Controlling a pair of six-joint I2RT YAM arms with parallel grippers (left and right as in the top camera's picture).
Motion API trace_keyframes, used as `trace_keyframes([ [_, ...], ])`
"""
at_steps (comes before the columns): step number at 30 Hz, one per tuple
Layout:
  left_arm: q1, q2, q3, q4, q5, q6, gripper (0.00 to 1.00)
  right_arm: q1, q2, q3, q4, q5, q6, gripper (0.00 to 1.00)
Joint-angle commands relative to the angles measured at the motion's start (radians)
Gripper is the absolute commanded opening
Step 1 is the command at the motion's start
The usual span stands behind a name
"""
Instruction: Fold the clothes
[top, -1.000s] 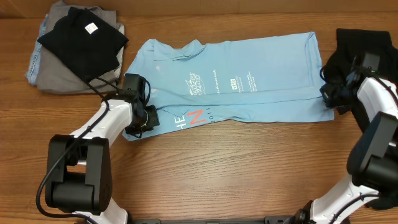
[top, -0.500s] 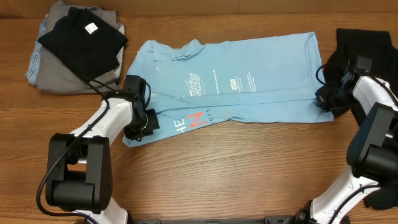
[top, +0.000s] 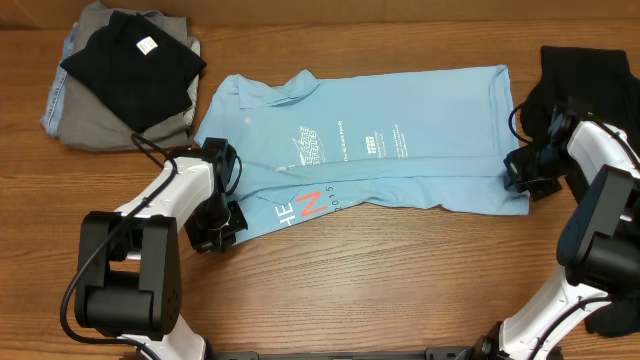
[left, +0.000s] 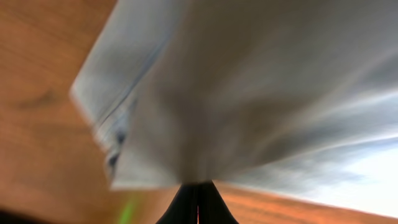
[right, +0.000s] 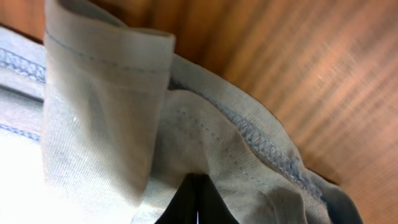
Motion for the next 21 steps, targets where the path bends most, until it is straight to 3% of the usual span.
trace_keyframes([
  [1,0.005,-0.006,-0.002,-0.033,-0.034,-0.089,0.04,0.003,0.057,-0.029,-0.04,0.084,0.015,0.04],
  [10,0.005,-0.215,-0.002,-0.147,-0.038,-0.088,0.04,0.003,0.057,-0.029,-0.113,0.103,0.038,0.04],
  [15,0.005,-0.333,-0.002,-0.238,-0.095,-0.1,0.04,0.002,0.055,-0.029,-0.165,0.205,0.098,0.04],
  [21,0.005,-0.426,-0.002,-0.249,-0.109,-0.097,0.04,-0.03,0.022,-0.028,-0.18,0.274,0.116,0.04],
])
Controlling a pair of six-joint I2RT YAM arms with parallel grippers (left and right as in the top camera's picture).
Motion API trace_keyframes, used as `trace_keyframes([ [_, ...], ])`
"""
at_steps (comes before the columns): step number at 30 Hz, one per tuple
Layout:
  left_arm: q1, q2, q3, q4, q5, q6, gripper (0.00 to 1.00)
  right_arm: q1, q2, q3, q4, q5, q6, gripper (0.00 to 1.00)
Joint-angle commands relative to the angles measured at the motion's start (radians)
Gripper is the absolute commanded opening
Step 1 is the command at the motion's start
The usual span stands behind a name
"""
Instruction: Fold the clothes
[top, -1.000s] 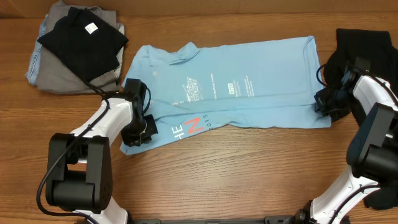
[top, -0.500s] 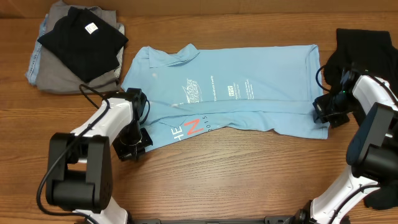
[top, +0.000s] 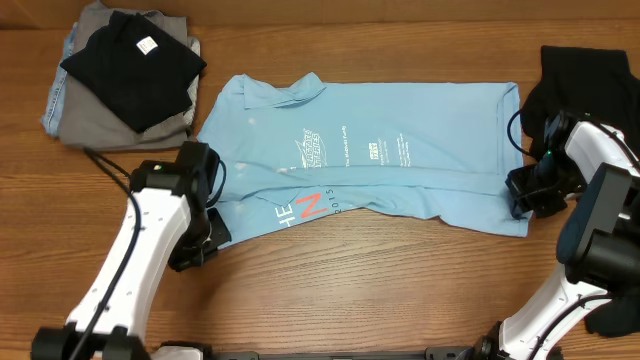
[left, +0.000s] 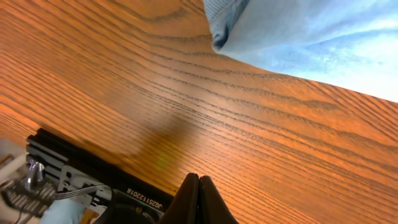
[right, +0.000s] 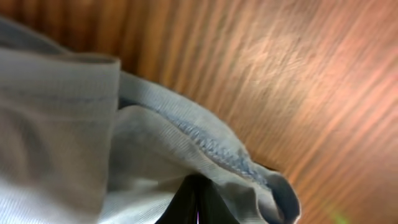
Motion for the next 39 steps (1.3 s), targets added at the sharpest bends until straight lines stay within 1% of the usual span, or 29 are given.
trace_keyframes([
  [1,0.005,-0.05,-0.002,0.01,-0.049,-0.017,0.04,-0.038,0.005,-0.022,0.016,0.116,0.026,0.04],
  [2,0.005,-0.055,-0.002,0.019,-0.058,-0.008,0.04,-0.051,-0.003,-0.018,0.024,0.118,0.023,0.04],
  [4,0.004,-0.055,-0.002,0.056,-0.054,0.05,0.04,-0.077,-0.013,-0.001,0.027,0.117,0.018,0.04],
  [5,0.003,-0.053,-0.002,0.08,-0.04,0.093,0.04,-0.092,-0.017,0.012,0.024,0.109,0.002,0.04],
  [7,0.003,-0.051,-0.002,0.113,-0.027,0.133,0.04,-0.113,-0.024,0.034,0.022,0.083,-0.035,0.04],
  [11,0.003,-0.044,-0.002,0.184,0.037,0.186,0.04,-0.145,-0.058,0.063,0.0,0.073,-0.061,0.04],
  [15,0.003,-0.039,-0.002,0.24,0.113,0.194,0.04,-0.146,-0.122,0.063,-0.007,0.066,-0.091,0.04],
  [17,0.003,-0.028,-0.002,0.267,0.169,0.229,0.04,-0.144,-0.161,0.063,-0.007,-0.01,-0.173,0.04],
  [21,-0.015,0.017,-0.002,0.279,0.197,0.269,0.04,-0.127,-0.198,0.063,-0.035,-0.272,-0.433,0.04],
  [23,-0.026,0.055,-0.002,0.291,0.197,0.276,0.04,-0.107,-0.198,0.055,-0.053,-0.316,-0.481,0.04],
  [29,-0.033,0.198,-0.002,0.371,0.193,0.274,0.04,-0.02,-0.198,-0.026,-0.03,-0.317,-0.472,0.04],
  [32,-0.032,0.264,-0.002,0.383,0.193,0.247,0.04,0.015,-0.198,-0.072,-0.009,-0.317,-0.466,0.04],
  [35,-0.032,0.312,-0.002,0.388,0.193,0.237,0.04,0.026,-0.198,-0.117,0.022,-0.317,-0.421,0.04],
  [39,-0.023,0.355,-0.002,0.41,0.192,0.236,0.04,0.026,-0.198,-0.173,0.074,-0.316,-0.399,0.04],
])
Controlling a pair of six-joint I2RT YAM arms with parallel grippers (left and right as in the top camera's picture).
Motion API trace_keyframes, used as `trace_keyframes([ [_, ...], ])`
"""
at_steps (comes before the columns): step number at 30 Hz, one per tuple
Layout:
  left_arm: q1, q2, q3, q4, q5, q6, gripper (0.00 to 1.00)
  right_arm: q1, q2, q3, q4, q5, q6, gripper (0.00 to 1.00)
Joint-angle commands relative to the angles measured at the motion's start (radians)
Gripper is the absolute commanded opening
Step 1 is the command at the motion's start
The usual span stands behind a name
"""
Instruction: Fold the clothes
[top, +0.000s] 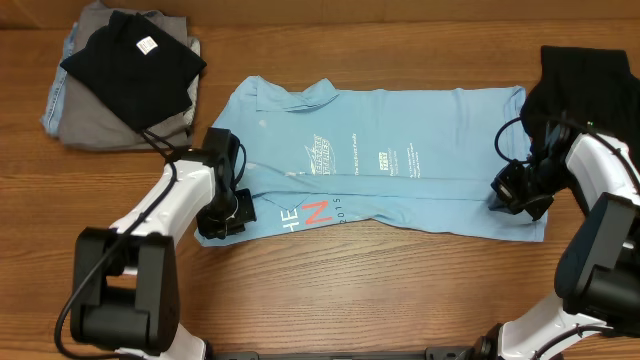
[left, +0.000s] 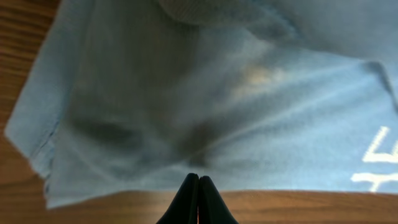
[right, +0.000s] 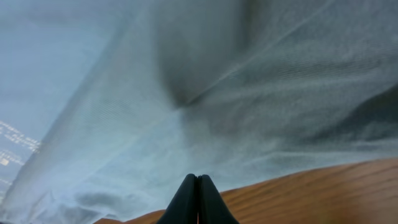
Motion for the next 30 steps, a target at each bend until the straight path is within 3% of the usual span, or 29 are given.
trace_keyframes([
  [1,0.007,0.032,-0.002,0.017,0.014,-0.011,0.04,-0.002,-0.015,-0.05,0.034,-0.006,0.036,0.04],
  [11,0.015,0.078,-0.002,0.04,-0.054,-0.034,0.04,-0.002,-0.015,-0.198,0.196,0.001,0.148,0.04],
  [15,0.021,0.078,-0.003,0.003,-0.072,-0.042,0.04,-0.002,-0.014,-0.216,0.195,0.092,0.246,0.04],
  [18,0.042,0.078,-0.003,-0.05,-0.137,-0.112,0.04,-0.007,-0.014,-0.216,0.178,0.164,0.292,0.04],
  [30,0.217,0.078,-0.003,-0.141,-0.158,-0.124,0.04,-0.122,-0.014,-0.214,0.137,0.221,0.297,0.04],
])
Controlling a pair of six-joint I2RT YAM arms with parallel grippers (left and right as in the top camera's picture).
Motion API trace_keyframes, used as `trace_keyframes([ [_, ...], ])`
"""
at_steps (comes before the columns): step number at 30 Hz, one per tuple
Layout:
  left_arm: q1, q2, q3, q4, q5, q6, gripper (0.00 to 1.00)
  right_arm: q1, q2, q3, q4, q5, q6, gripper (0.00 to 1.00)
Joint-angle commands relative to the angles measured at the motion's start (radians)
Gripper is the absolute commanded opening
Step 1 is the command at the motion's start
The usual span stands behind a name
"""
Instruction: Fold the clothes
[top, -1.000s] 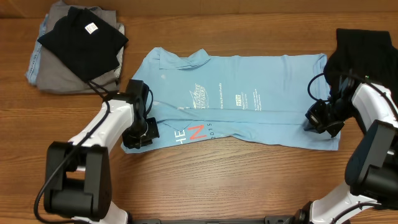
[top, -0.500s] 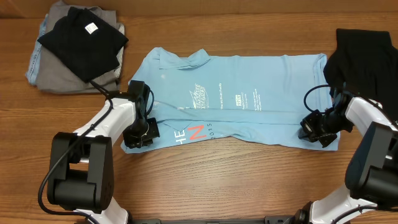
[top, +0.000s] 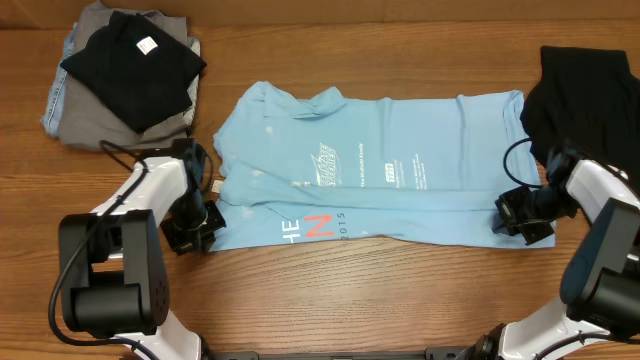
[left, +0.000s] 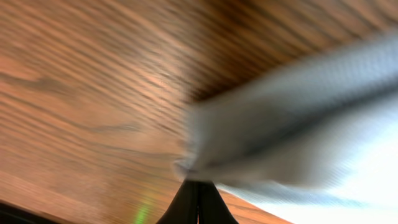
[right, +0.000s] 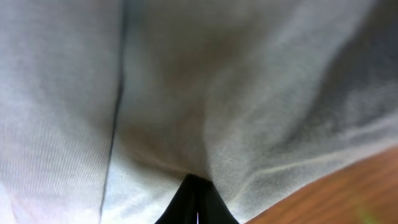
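A light blue polo shirt lies flat across the middle of the table, collar to the left and hem to the right. My left gripper is at its near left corner, jaws shut, with the blurred cloth edge at the tips. My right gripper is at the near right corner. Its jaws are shut, pinching the blue fabric, which fills that wrist view around the tips.
A stack of folded clothes, grey with a black piece on top, sits at the back left. A black garment lies at the back right, just behind the right arm. Bare wooden table stretches in front of the shirt.
My left gripper has moved from over the shirt's left part to its near left corner. The right gripper sits lower at the near right corner. The shirt's near edge lies closer to the front and straighter.
Both grippers were shut on the shirt's near corners, the left flap lying crooked. Then the left gripper was off the cloth over bare wood, the right still holding. Later the left was shut over the shirt. Now both pinch the near corners and the shirt lies flatter.
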Motion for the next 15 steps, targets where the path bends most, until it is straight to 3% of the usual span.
trace_keyframes([
  [1,0.043,0.015,-0.003,-0.006,-0.035,-0.017,0.04,-0.066,0.017,-0.032,-0.003,0.16,0.016,0.04],
  [8,0.05,-0.003,0.011,0.002,-0.038,-0.017,0.04,-0.153,0.017,0.076,-0.092,0.246,0.004,0.04],
  [15,-0.032,-0.128,0.065,0.009,-0.034,0.026,0.04,-0.152,0.014,0.228,-0.232,0.178,-0.041,0.04],
])
